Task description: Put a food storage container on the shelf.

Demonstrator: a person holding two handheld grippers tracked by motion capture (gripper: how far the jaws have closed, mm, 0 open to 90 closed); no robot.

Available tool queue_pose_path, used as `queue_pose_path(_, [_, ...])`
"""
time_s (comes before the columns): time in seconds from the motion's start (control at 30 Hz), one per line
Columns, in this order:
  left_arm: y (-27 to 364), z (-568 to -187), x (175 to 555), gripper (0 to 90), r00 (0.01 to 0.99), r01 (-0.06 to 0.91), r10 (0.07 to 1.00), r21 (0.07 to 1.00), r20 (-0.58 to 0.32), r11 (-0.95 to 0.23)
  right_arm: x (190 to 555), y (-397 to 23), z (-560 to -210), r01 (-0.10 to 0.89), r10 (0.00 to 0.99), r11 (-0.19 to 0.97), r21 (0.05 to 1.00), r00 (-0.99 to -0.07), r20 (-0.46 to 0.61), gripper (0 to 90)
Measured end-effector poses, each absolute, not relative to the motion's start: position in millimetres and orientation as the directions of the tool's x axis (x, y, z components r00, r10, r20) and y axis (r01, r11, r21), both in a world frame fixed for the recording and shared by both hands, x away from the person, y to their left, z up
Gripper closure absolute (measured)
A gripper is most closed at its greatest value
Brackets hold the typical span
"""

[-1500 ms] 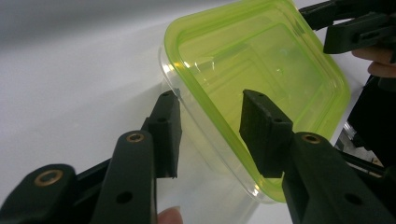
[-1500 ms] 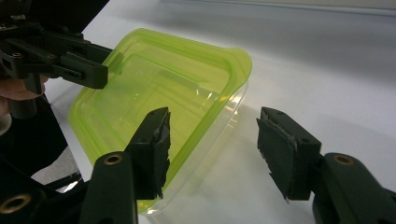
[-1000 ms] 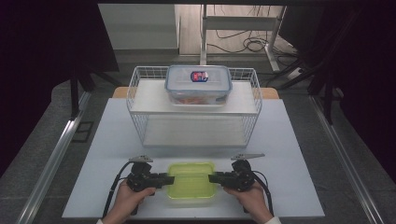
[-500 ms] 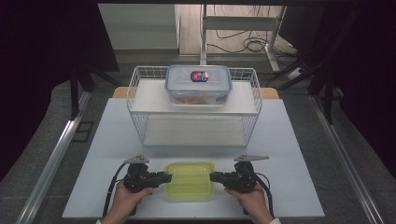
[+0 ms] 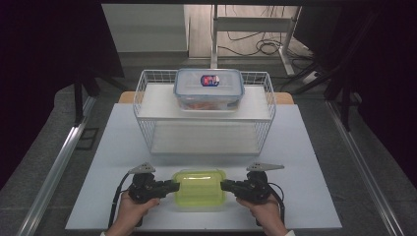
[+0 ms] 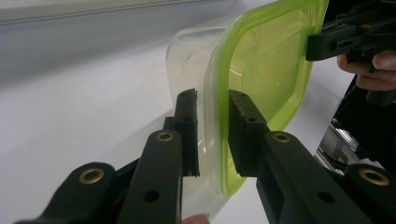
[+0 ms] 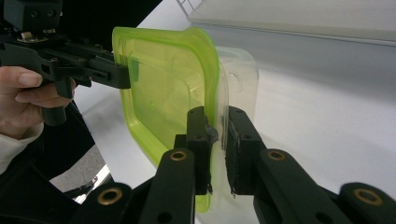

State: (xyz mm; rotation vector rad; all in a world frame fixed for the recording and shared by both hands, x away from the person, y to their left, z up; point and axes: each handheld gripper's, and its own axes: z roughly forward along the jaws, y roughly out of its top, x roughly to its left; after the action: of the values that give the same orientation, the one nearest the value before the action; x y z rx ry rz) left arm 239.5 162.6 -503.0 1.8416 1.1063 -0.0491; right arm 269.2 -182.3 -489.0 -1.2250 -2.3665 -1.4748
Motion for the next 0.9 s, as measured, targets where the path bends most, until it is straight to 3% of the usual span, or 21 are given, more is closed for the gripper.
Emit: queue_pose_path(0.9, [161,-486,242,76.0,0.608,0.67,0.671,0.727,-0.424,-0.148,271,-182,-474,0.623,0.574,0.216,0.752,-0.704,0.418,80.0])
